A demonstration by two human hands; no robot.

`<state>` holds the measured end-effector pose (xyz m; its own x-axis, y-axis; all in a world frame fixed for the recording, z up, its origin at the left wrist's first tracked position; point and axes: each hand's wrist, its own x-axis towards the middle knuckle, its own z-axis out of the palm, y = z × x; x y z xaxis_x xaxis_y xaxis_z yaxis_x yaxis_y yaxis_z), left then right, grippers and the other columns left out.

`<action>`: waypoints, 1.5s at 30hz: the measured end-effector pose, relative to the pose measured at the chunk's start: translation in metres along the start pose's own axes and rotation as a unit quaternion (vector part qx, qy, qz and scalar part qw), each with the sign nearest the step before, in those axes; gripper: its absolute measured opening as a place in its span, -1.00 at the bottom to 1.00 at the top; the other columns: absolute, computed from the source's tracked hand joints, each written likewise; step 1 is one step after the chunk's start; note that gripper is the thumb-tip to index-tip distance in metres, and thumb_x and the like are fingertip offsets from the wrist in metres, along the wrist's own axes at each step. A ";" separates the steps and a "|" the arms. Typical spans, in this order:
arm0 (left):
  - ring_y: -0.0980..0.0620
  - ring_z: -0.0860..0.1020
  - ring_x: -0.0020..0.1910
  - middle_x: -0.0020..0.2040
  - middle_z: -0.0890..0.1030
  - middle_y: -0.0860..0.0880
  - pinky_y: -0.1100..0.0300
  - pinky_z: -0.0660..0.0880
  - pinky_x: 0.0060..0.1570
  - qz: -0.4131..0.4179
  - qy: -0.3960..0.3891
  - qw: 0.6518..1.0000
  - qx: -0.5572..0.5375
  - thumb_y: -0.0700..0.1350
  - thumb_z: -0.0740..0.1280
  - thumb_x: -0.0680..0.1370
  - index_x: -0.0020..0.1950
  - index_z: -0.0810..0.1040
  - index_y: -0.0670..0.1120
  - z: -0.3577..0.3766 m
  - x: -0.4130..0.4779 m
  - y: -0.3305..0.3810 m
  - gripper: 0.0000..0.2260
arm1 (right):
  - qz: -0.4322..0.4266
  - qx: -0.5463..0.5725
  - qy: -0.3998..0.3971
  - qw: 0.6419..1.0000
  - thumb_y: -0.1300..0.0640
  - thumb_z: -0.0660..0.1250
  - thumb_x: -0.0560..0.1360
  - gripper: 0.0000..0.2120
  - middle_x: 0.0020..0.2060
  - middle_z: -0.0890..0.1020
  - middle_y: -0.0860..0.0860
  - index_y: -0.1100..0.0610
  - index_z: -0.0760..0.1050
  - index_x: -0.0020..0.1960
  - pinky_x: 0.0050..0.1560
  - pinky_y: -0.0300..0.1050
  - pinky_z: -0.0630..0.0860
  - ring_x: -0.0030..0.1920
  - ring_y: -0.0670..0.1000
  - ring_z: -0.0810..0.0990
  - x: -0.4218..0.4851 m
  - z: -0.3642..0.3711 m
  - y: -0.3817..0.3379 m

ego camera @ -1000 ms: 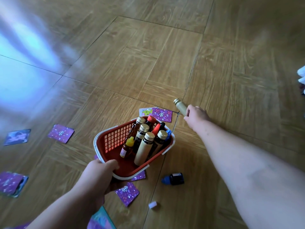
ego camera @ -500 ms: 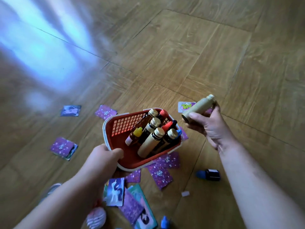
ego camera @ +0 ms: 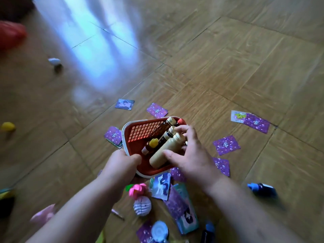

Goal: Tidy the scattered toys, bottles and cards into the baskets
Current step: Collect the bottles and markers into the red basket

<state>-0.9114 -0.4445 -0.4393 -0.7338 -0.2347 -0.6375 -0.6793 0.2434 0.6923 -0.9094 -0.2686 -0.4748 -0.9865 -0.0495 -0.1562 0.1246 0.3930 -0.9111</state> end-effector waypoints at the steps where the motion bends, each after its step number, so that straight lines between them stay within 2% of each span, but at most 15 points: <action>1: -0.19 0.65 -0.44 -0.33 0.65 -0.27 0.09 0.57 -0.48 0.000 0.000 1.000 0.002 -0.40 0.20 0.50 -0.04 0.56 -0.25 -0.004 -0.002 -0.003 -0.82 | -0.037 -0.070 -0.015 0.997 -0.01 0.48 0.39 -0.47 0.10 0.49 -0.13 -0.07 0.33 0.27 0.15 -0.15 0.47 0.13 -0.04 0.52 -0.003 0.008 0.000; 4: -0.23 0.67 -0.36 -0.23 0.66 -0.31 0.01 0.62 -0.39 0.003 -0.001 1.000 0.009 -0.38 0.21 0.50 -0.01 0.56 -0.23 -0.011 -0.005 -0.009 -0.82 | -0.120 -0.262 0.010 0.958 -0.21 0.25 0.43 -0.51 0.13 0.48 0.02 0.03 0.46 0.25 0.18 -0.01 0.48 0.16 0.10 0.50 -0.010 0.019 0.006; 7: -0.17 0.67 -0.37 -0.18 0.65 -0.30 0.14 0.56 -0.47 0.006 -0.007 1.000 0.020 -0.35 0.23 0.52 0.02 0.53 -0.20 -0.016 -0.010 -0.010 -0.85 | -0.161 -0.283 0.052 0.944 -0.15 0.23 0.46 -0.55 0.04 0.49 0.10 0.13 0.56 0.19 0.10 0.01 0.52 0.03 0.16 0.54 -0.012 0.020 0.013; 10: -0.15 0.65 -0.39 -0.15 0.65 -0.33 0.17 0.55 -0.51 0.013 -0.012 1.000 0.021 -0.36 0.23 0.53 0.01 0.52 -0.21 -0.020 -0.017 -0.010 -0.86 | -0.158 -0.225 0.035 0.961 -0.06 0.35 0.47 -0.60 0.06 0.47 0.05 0.13 0.54 0.22 0.15 -0.26 0.38 0.06 0.00 0.50 -0.015 0.017 0.011; 13: -0.26 0.66 -0.31 -0.10 0.64 -0.38 0.01 0.63 -0.38 0.021 -0.013 1.000 0.010 -0.38 0.20 0.51 0.04 0.54 -0.25 -0.022 -0.019 -0.014 -0.82 | -0.146 -0.142 0.119 0.972 -0.01 0.35 0.52 -0.77 -0.02 0.48 -0.03 0.11 0.57 0.07 0.02 -0.50 0.29 -0.05 -0.15 0.45 -0.018 0.003 0.012; 16: -0.24 0.66 -0.30 -0.09 0.65 -0.38 0.01 0.64 -0.37 0.021 -0.012 1.000 0.006 -0.38 0.20 0.51 0.04 0.55 -0.27 -0.019 -0.023 -0.020 -0.81 | -0.024 -0.169 0.196 0.966 0.16 0.34 0.53 -0.92 -0.04 0.50 0.02 0.12 0.56 0.01 0.00 -0.28 0.38 -0.10 0.00 0.51 -0.022 -0.023 0.044; 18: -0.23 0.66 -0.31 -0.10 0.65 -0.36 -0.01 0.65 -0.36 0.013 -0.009 1.000 0.004 -0.37 0.21 0.51 0.03 0.56 -0.27 -0.017 -0.024 -0.023 -0.83 | 0.085 -0.231 0.185 0.952 0.17 0.31 0.54 -0.87 0.07 0.51 0.09 0.12 0.55 0.07 0.11 -0.13 0.37 0.03 0.11 0.52 -0.029 -0.037 0.076; 22: -0.34 0.67 -0.19 -0.12 0.67 -0.34 -0.36 0.58 -0.12 -0.001 -0.013 1.000 0.012 -0.23 0.30 0.38 -0.02 0.59 -0.22 -0.003 -0.026 -0.030 -0.79 | 0.278 -0.392 0.164 0.861 0.18 0.21 0.55 -0.66 0.37 0.36 0.07 0.04 0.42 0.32 0.38 -0.01 0.19 0.37 0.18 0.26 -0.059 -0.067 0.153; 25: -0.31 0.68 -0.22 -0.14 0.67 -0.34 -0.28 0.62 -0.18 -0.005 -0.022 0.999 0.026 -0.29 0.27 0.42 -0.03 0.59 -0.22 0.009 -0.026 -0.032 -0.83 | 0.357 -0.425 0.110 0.824 0.21 0.14 0.56 -0.59 0.41 0.29 0.02 0.01 0.33 0.39 0.39 -0.04 0.21 0.37 0.19 0.24 -0.079 -0.079 0.189; 28: -0.21 0.67 -0.36 -0.16 0.66 -0.35 -0.03 0.63 -0.36 -0.010 -0.038 0.999 0.023 -0.35 0.22 0.48 0.00 0.57 -0.25 0.016 -0.026 -0.033 -0.83 | 0.321 -0.409 0.139 0.843 0.17 0.23 0.57 -0.70 0.30 0.42 0.08 0.05 0.43 0.30 0.26 -0.04 0.30 0.21 0.20 0.39 -0.083 -0.076 0.196; 33: -0.27 0.68 -0.25 -0.17 0.68 -0.30 -0.29 0.61 -0.14 -0.005 -0.025 0.999 0.047 -0.28 0.26 0.46 -0.05 0.59 -0.19 0.016 -0.026 -0.031 -0.86 | 0.159 -0.131 0.291 0.934 0.03 0.39 0.50 -0.66 0.05 0.62 0.11 0.15 0.46 0.20 0.05 -0.10 0.43 0.09 0.17 0.55 -0.055 -0.066 0.118; 35: -0.28 0.68 -0.24 -0.18 0.67 -0.31 -0.30 0.61 -0.15 0.000 -0.016 0.999 0.052 -0.26 0.27 0.45 -0.08 0.58 -0.18 0.014 -0.029 -0.030 -0.88 | 0.054 -0.027 0.275 0.960 0.07 0.43 0.48 -0.69 0.00 0.62 0.07 0.11 0.44 0.16 -0.01 -0.16 0.50 -0.02 0.10 0.62 -0.045 -0.061 0.072; 37: -0.32 0.67 -0.24 -0.17 0.66 -0.35 -0.34 0.59 -0.17 0.008 -0.011 0.998 0.058 -0.22 0.26 0.38 -0.10 0.57 -0.20 0.012 -0.028 -0.031 -0.85 | 0.003 0.053 0.192 0.980 0.13 0.46 0.45 -0.68 -0.05 0.61 0.00 0.05 0.43 0.14 -0.02 -0.20 0.55 -0.09 -0.01 0.64 -0.038 -0.050 0.032; 41: -0.25 0.69 -0.29 -0.17 0.66 -0.32 -0.27 0.62 -0.19 0.005 -0.016 0.998 0.066 -0.30 0.23 0.49 -0.03 0.55 -0.21 0.005 -0.029 -0.031 -0.87 | -0.054 -0.101 0.022 0.993 0.02 0.56 0.32 -0.62 -0.14 0.56 -0.17 0.01 0.51 0.07 -0.05 -0.49 0.38 -0.18 -0.26 0.49 -0.031 -0.006 -0.010; 45: -0.24 0.69 -0.25 -0.18 0.68 -0.28 -0.25 0.63 -0.14 0.003 -0.020 0.998 0.059 -0.31 0.25 0.49 -0.05 0.57 -0.17 0.001 -0.030 -0.038 -0.87 | -0.121 -0.257 -0.033 0.958 -0.11 0.54 0.28 -0.60 -0.01 0.63 -0.01 0.06 0.57 0.01 0.32 -0.01 0.30 0.24 0.04 0.45 -0.025 0.031 -0.003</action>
<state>-0.8637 -0.4452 -0.4466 -0.7354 -0.1952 -0.6490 -0.6699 0.3537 0.6527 -0.8822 -0.2971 -0.4801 -0.9687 -0.2481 -0.0041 -0.1925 0.7620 -0.6183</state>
